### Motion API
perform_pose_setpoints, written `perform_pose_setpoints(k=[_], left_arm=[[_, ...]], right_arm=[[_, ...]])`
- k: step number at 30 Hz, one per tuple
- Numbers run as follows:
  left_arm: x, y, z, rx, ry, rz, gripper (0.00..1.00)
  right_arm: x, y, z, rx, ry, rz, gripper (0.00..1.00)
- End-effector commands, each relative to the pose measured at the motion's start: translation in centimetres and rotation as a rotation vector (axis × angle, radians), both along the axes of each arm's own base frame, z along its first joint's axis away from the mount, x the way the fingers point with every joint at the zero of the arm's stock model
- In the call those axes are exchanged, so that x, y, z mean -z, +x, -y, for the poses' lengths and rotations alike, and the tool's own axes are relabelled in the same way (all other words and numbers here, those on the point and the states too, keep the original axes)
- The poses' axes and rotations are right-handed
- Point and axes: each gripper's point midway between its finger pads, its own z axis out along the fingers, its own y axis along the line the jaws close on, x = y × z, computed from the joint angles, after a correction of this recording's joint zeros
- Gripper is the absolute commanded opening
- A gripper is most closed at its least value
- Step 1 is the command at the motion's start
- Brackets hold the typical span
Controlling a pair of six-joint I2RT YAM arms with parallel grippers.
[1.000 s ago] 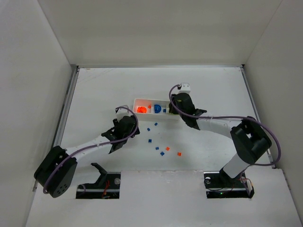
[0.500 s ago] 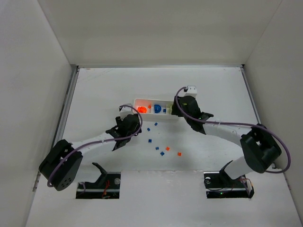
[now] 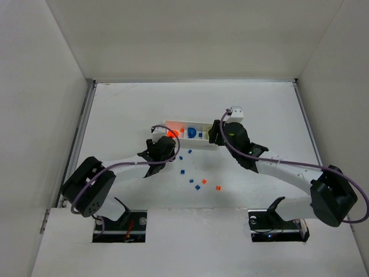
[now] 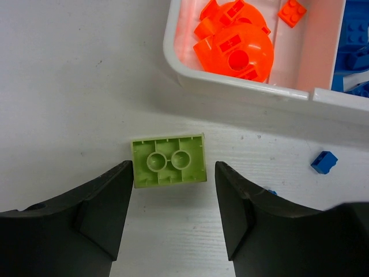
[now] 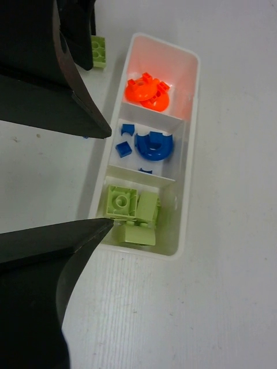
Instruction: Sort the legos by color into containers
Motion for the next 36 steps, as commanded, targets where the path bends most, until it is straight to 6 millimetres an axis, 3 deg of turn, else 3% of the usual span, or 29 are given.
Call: perform_pose_setpoints(k=[1,6,12,17,21,25,31,36], left_arm=[[-1.3,1.5,0.9,-0.002,-0.004,0.052,0.53],[-1.8,1.3,0.8,-0.006,0.003,0.065,0.36],[-6.8,-0.7,2.2,0.051,-0.042,0.162,0.28],[-11.7,-0.8,5.7,0.142,-0.156,0.223,0.28],[-13.3,0.7,9.9,0.222,-0.228,0.217,0.28],[-14.0,2.6,14.0,0.282,-0.269,0.226,0.28],[-13.5,5.2,19.6,0.347,-0.285,0.213,0.28],[-12.2,6.8,22.2,0.367,-0.266,0.198,0.29]], right_arm=[[-1.0,-0.1,-0.6,-0.008,0.026,0.036,0.64],[-1.4,-0.3,-0.2,-0.007,0.034,0.047,0.64],[-2.7,-1.4,0.9,-0.006,0.062,0.077,0.63],[-2.1,-1.6,3.2,0.050,0.079,0.073,0.63],[-1.4,-1.5,4.2,0.094,0.104,0.057,0.62],[-1.6,-1.3,6.5,0.174,0.137,0.076,0.58],[-1.1,-1.1,10.7,0.310,0.213,0.065,0.26],[-1.6,-1.4,11.8,0.337,0.247,0.081,0.26]])
